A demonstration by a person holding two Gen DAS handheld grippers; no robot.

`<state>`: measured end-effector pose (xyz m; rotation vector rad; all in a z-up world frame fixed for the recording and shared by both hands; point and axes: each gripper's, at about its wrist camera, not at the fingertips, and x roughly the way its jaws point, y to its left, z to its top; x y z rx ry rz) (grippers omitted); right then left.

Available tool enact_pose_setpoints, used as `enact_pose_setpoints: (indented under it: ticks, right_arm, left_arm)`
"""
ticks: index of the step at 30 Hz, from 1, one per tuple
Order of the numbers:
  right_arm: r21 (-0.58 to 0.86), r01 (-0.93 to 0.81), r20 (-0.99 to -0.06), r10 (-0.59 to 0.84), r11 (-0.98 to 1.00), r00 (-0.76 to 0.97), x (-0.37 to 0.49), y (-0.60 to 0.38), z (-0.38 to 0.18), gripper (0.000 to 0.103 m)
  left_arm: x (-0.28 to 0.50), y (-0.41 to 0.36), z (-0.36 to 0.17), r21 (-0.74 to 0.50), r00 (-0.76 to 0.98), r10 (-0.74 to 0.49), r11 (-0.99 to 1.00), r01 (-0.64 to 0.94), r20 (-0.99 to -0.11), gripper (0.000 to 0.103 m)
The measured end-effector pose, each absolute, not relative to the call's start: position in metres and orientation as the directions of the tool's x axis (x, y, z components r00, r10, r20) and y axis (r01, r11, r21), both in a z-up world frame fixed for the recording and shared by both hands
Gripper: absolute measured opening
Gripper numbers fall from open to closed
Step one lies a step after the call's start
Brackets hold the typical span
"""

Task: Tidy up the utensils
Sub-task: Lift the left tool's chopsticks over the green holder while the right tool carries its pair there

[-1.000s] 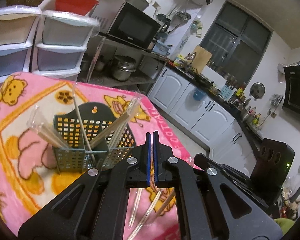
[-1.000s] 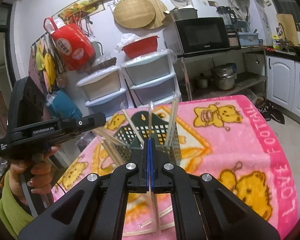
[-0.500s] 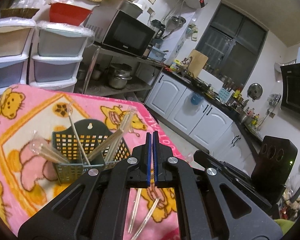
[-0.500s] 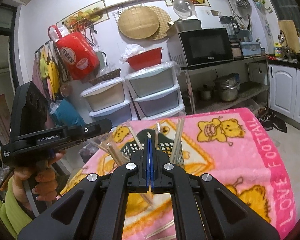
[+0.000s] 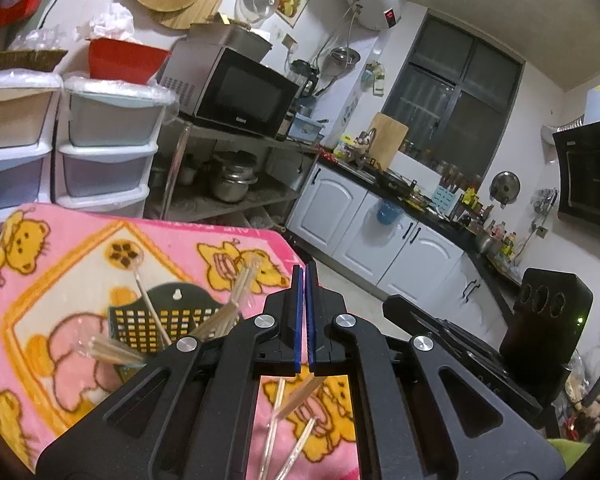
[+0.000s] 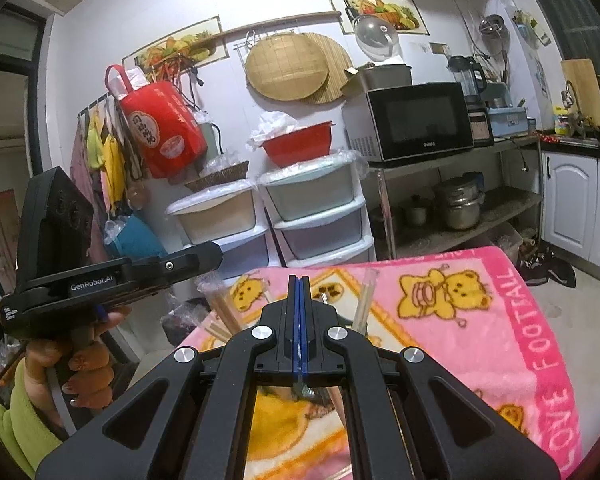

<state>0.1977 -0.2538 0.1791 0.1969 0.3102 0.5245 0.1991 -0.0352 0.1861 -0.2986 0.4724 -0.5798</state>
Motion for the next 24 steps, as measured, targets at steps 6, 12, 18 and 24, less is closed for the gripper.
enact_pose_setpoints:
  ticks: [6, 12, 18, 24]
  right_arm:
    - [0.246, -0.469, -0.214, 0.519, 0.848, 0.827, 0.203, -0.250, 0.192, 0.001]
    - [0.233, -0.478, -0.205, 0.524, 0.847, 0.827, 0.212, -0.246, 0.201, 0.001]
    - [0.248, -0.497, -0.257, 0.551, 0.831, 0.794, 0.229, -0.239, 0.192, 0.001]
    - [0.273, -0.496, -0.375, 0.566, 0.824, 0.734, 0.249, -0.230, 0.150, 0.001]
  left_arm:
    - [0.204, -0.030, 0.200, -0.385, 0.757, -0.570, 0.808, 0.446, -0.319, 0.000]
    - [0.208, -0.033, 0.214, -0.361, 0.768, -0.564, 0.814, 0.455, -0.305, 0.000]
    - [0.217, -0.034, 0.219, -0.351, 0.783, -0.544, 0.827, 0.438, -0.303, 0.000]
    - [0.227, -0.028, 0.222, -0.341, 0.801, -0.516, 0.844, 0.414, -0.303, 0.000]
